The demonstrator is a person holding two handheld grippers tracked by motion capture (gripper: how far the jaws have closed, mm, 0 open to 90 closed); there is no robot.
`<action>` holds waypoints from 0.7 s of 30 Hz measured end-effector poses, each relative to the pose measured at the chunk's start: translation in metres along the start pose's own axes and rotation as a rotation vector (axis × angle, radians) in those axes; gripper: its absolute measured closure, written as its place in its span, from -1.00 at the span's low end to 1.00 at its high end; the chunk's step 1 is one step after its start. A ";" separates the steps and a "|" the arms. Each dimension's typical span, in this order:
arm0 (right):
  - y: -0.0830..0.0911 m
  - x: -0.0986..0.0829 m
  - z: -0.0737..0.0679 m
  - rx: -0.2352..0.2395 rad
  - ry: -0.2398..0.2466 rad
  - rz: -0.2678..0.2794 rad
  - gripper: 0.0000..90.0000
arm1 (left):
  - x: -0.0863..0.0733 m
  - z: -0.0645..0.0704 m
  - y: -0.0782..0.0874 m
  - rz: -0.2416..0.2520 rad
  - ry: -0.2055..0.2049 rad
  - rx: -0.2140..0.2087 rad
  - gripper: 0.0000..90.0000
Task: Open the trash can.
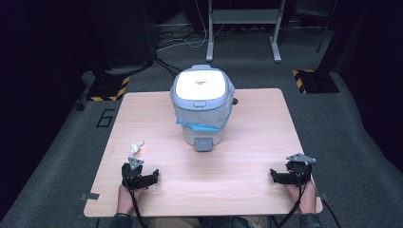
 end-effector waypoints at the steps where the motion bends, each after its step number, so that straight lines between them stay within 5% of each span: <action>1: -0.001 0.000 0.001 -0.002 0.002 0.000 -1.00 | 0.000 0.000 0.000 0.001 -0.001 -0.003 -0.69; 21: 0.000 0.006 0.001 0.005 -0.026 -0.006 -0.98 | 0.000 0.000 -0.001 -0.003 0.001 0.004 -0.71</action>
Point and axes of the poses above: each handheld gripper's, and its own axes: y roughly backward along the jaws, x roughly out of its top, z roughly to its right, the point moved 1 cm from there along -y, roughly forward along the jaws, and after that the axes turned 9 degrees about z, right-handed, at the moved point
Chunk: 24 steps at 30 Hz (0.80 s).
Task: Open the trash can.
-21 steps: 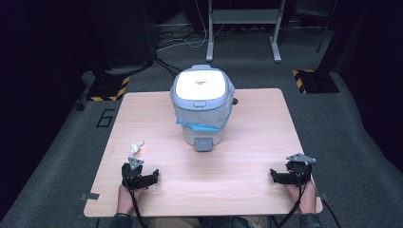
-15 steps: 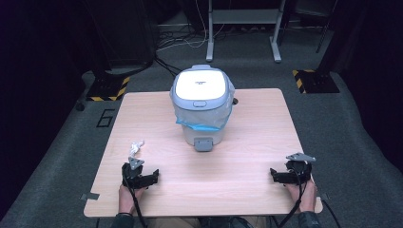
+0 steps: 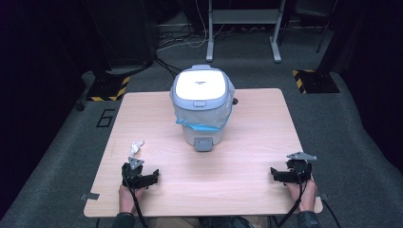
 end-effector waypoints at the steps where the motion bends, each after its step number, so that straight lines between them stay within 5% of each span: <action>1: 0.000 0.002 -0.001 -0.001 -0.002 0.003 -0.98 | 0.000 0.000 0.000 0.000 0.000 0.000 -0.71; 24: 0.001 0.045 -0.034 0.086 0.079 0.024 -0.95 | 0.000 0.000 0.000 0.000 0.000 -0.001 -0.71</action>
Point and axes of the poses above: each handheld gripper's, and its own axes: y roughly backward along the jaws, x roughly out of its top, z roughly to its right, the point moved 1 cm from there along -y, roughly forward along the jaws, and after that the axes turned 9 degrees about z, right-handed, at the moved point
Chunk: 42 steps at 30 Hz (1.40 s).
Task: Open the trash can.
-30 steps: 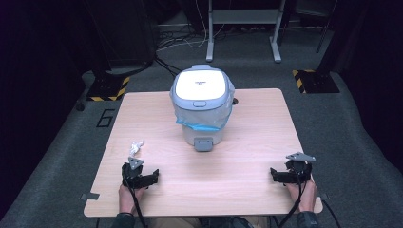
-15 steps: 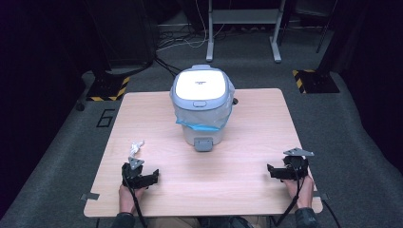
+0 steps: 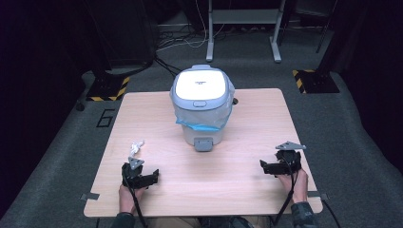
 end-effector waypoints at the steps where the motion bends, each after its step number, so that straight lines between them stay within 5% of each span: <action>1: 0.000 0.002 -0.001 0.004 0.011 0.002 -0.95 | 0.000 0.000 0.000 0.001 0.001 0.001 -0.71; 25: -0.021 0.048 -0.049 0.150 0.108 0.006 -0.93 | 0.000 0.000 0.000 0.001 0.001 0.001 -0.71; 42: -0.039 0.072 -0.076 0.199 0.152 -0.007 -0.92 | 0.000 0.000 0.000 0.001 0.005 0.001 -0.71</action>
Point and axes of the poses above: each handheld gripper's, and its own axes: y roughly backward along the jaws, x roughly out of its top, z roughly to its right, the point moved 1 cm from there along -y, roughly forward along the jaws, and after that the axes turned 9 degrees about z, right-handed, at the moved point
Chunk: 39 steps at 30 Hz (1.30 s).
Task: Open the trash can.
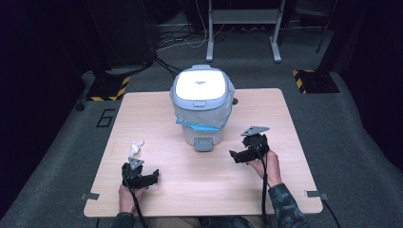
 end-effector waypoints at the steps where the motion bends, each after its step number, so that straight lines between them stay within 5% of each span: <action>1: -0.004 0.003 -0.002 0.004 0.013 -0.004 -0.91 | 0.000 0.000 0.000 -0.001 -0.002 -0.001 -0.71; 7: -0.014 0.012 -0.009 0.019 0.034 -0.016 -0.90 | 0.000 0.000 0.000 0.000 -0.001 -0.001 -0.71; 11: -0.019 0.015 -0.012 0.044 0.042 -0.004 -0.66 | 0.000 0.000 0.000 -0.001 -0.001 -0.001 -0.71; 12: -0.022 0.017 -0.017 0.054 0.044 -0.005 -0.38 | 0.000 0.000 0.000 -0.001 -0.001 -0.001 -0.71; 13: -0.022 0.017 -0.017 0.054 0.044 -0.005 -0.38 | 0.000 0.000 0.000 -0.001 -0.002 -0.001 -0.71; 18: -0.032 0.021 -0.030 0.088 0.099 0.021 0.45 | 0.000 0.000 0.000 0.000 -0.001 -0.001 -0.71; 22: -0.041 0.022 -0.044 0.094 0.134 0.037 0.87 | 0.000 0.000 0.000 0.000 -0.001 -0.002 -0.71; 34: -0.082 0.022 -0.071 0.077 0.231 0.069 1.00 | 0.000 0.000 0.000 0.000 -0.001 -0.002 -0.71; 38: -0.097 0.015 -0.077 0.036 0.261 0.033 1.00 | 0.000 0.000 0.000 0.001 0.000 -0.002 -0.71; 39: -0.100 0.013 -0.077 0.015 0.291 0.064 1.00 | 0.000 0.000 0.000 0.001 0.000 -0.002 -0.70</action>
Point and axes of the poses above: each handheld gripper's, and its own axes: y roughly backward along the jaws, x roughly out of its top, z roughly to its right, the point moved 1 cm from there along -y, roughly forward along the jaws, and after that the axes turned 9 degrees about z, right-handed, at the moved point
